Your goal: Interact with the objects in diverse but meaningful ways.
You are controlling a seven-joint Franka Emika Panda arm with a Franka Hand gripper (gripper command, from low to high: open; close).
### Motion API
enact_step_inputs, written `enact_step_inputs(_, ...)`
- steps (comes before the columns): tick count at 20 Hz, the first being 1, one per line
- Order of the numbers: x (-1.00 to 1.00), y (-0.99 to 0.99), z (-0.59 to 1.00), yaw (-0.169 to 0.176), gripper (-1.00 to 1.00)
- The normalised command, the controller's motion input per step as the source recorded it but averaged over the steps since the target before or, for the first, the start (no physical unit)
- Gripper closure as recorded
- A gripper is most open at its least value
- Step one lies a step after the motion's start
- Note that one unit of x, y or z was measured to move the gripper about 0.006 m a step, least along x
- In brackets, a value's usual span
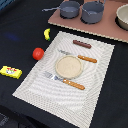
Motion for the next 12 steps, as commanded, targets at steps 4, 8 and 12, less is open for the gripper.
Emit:
enact_step_inputs(4,0.25,-0.35,-0.25,-0.033,-1.00)
enact_step_inputs(8,0.23,-0.38,-0.29,-0.042,-1.00)
enact_step_inputs(12,0.19,-0.39,-0.33,-0.056,-1.00)
